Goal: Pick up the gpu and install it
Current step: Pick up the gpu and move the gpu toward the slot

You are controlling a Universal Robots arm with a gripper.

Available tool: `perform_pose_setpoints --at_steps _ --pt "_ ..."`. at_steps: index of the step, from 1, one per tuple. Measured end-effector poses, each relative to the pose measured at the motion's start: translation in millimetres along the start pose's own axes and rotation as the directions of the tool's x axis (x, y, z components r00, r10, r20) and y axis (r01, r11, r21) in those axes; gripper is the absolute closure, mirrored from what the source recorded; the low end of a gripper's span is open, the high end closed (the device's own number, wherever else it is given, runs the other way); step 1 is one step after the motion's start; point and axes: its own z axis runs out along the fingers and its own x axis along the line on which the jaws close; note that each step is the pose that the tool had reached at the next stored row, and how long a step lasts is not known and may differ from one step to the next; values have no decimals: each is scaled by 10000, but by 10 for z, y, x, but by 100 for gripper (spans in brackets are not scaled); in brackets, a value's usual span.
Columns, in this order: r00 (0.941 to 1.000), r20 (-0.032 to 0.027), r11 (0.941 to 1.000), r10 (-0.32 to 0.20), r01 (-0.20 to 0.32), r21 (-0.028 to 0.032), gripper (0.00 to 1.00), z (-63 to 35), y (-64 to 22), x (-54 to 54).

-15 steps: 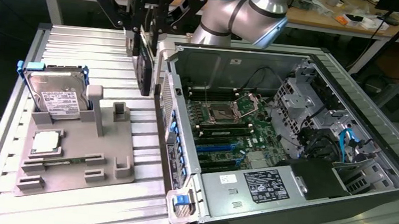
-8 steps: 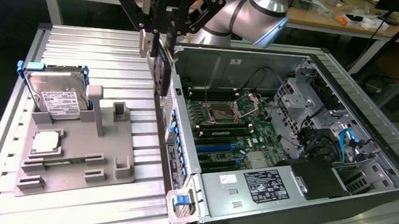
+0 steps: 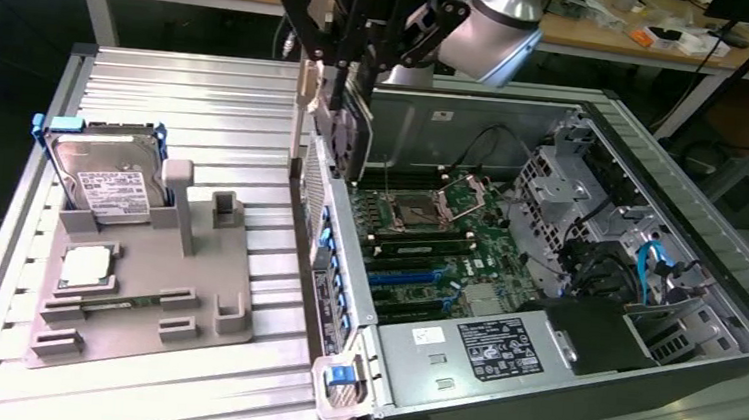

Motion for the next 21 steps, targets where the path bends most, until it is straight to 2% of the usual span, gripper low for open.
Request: perform_pose_setpoints --at_steps 10,21 --pt "10000 0 10000 0 0 -1 73 -7 -34 -335" --pt "10000 0 10000 0 0 0 73 -14 -77 -759"
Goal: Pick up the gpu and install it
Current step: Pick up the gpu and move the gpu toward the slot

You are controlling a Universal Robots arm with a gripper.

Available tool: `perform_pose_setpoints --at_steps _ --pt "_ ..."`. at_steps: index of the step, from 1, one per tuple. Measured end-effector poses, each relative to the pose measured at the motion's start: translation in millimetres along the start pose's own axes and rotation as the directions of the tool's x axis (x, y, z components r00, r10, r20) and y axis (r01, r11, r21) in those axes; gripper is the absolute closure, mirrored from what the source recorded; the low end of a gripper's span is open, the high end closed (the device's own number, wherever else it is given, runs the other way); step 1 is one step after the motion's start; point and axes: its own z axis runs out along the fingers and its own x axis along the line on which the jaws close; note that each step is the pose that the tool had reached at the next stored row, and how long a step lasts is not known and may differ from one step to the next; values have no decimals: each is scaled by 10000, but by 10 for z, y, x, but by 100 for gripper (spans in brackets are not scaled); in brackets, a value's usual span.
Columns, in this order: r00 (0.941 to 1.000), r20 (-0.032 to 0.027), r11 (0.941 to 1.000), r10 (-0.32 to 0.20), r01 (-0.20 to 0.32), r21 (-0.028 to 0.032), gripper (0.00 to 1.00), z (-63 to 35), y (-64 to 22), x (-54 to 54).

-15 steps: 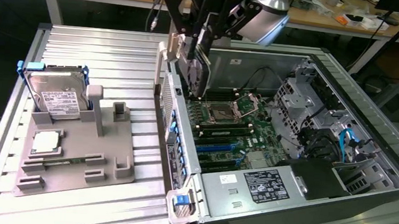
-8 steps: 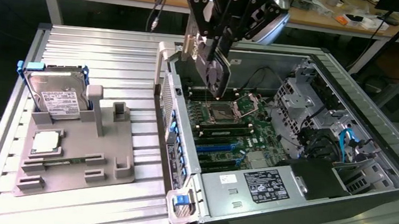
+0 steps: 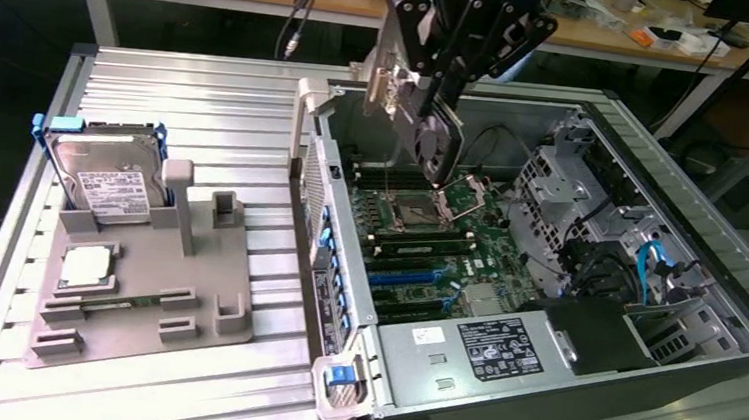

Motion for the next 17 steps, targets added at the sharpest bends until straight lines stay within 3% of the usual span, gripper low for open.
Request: perform_pose_setpoints --at_steps 17 --pt "10000 1 10000 0 0 -1 73 -10 -71 -696"
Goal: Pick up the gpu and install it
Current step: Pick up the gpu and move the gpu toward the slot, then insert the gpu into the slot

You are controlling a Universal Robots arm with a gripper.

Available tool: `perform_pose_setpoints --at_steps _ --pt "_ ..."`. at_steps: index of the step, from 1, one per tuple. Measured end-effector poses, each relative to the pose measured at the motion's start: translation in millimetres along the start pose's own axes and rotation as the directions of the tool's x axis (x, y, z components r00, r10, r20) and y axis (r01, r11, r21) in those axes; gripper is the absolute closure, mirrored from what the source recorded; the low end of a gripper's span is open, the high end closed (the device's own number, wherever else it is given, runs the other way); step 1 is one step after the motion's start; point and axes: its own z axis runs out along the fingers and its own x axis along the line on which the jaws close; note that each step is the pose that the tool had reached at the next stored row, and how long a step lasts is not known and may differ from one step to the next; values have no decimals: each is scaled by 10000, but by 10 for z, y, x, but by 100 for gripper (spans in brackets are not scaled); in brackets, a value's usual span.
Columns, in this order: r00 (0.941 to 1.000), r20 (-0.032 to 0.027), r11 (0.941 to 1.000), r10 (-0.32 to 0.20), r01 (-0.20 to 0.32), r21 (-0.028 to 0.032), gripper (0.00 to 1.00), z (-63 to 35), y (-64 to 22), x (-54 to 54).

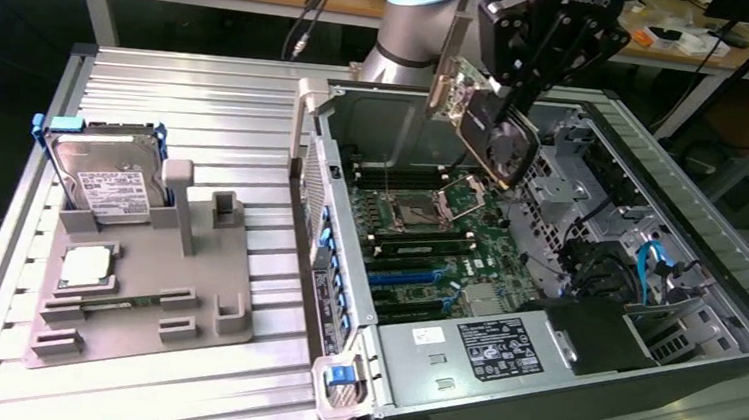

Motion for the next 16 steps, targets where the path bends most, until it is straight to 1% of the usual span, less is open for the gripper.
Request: perform_pose_setpoints --at_steps 4,8,9,10,11,12,16 --pt "10000 0 10000 -1 1 1 73 -3 -19 -184" --pt "10000 -1 10000 -10 10 1 73 -4 -20 -195" --pt "10000 -2 10000 -86 86 3 73 -3 -20 -196" --pt "9998 -5 9998 -187 187 7 73 -3 -20 -197" --pt "9992 -10 9992 -397 397 15 73 -3 -20 -199" --pt "9975 -19 9975 -707 707 28 73 -4 -20 -202" --pt "9896 -42 9896 -1439 1439 55 73 -3 -21 -207"
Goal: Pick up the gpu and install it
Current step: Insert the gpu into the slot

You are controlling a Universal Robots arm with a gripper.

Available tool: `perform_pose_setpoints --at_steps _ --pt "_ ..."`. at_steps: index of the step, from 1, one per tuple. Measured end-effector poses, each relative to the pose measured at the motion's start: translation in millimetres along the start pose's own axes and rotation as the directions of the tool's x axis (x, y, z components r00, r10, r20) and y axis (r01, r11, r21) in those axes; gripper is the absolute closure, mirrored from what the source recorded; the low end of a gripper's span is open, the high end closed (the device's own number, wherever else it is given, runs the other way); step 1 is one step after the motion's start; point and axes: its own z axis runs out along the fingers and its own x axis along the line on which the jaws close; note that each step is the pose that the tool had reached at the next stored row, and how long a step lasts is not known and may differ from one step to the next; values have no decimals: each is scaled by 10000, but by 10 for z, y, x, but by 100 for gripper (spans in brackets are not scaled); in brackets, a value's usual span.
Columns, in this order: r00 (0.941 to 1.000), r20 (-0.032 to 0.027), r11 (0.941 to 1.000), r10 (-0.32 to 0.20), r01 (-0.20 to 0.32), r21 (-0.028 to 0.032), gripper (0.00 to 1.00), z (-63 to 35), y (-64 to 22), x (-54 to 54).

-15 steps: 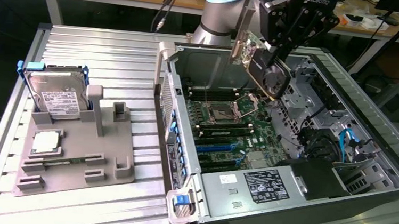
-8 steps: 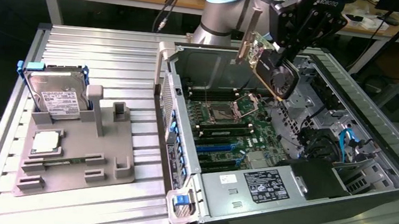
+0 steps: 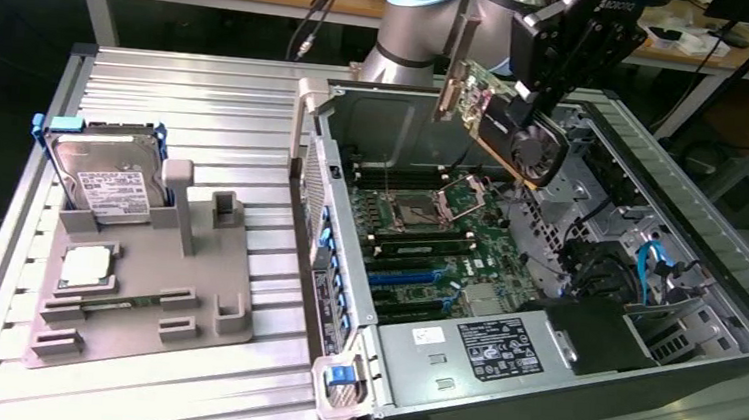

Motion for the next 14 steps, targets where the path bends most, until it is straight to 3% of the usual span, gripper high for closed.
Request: perform_pose_setpoints --at_steps 4,8,11,14 --pt "9974 -19 9974 -722 722 28 73 0 -2 -6" --pt "9899 -40 9899 -1419 1420 54 73 1 -4 -14" --pt "9808 -58 9808 -1948 1949 73 73 1 -5 -20" --pt "9673 -79 9673 -2534 2535 93 73 1 -6 -25"
